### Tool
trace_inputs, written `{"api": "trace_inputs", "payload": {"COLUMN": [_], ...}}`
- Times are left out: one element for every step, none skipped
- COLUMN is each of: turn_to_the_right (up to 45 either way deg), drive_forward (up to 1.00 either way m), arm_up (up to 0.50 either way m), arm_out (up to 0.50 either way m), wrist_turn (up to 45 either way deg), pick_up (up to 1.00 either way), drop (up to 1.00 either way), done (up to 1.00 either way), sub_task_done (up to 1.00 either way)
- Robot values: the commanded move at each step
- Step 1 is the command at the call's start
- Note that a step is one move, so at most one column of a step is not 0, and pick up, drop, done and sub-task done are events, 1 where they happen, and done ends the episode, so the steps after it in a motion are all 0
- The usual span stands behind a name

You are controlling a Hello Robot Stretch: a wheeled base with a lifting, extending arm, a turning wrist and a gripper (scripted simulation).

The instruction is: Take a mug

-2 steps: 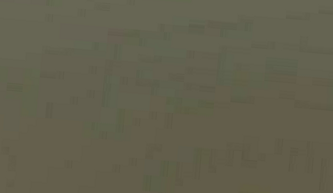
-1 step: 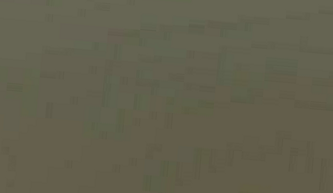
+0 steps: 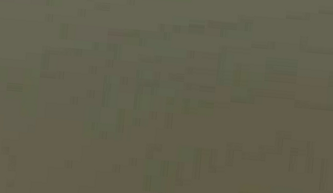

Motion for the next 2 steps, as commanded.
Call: {"api": "trace_inputs", "payload": {"turn_to_the_right": [0.0,0.0], "drive_forward": [0.00,0.00], "arm_up": [0.00,0.00], "arm_out": [0.00,0.00], "wrist_turn": [45.0,45.0], "pick_up": [0.00,0.00], "drop": [0.00,0.00], "done": [0.00,0.00], "sub_task_done": [0.00,0.00]}}
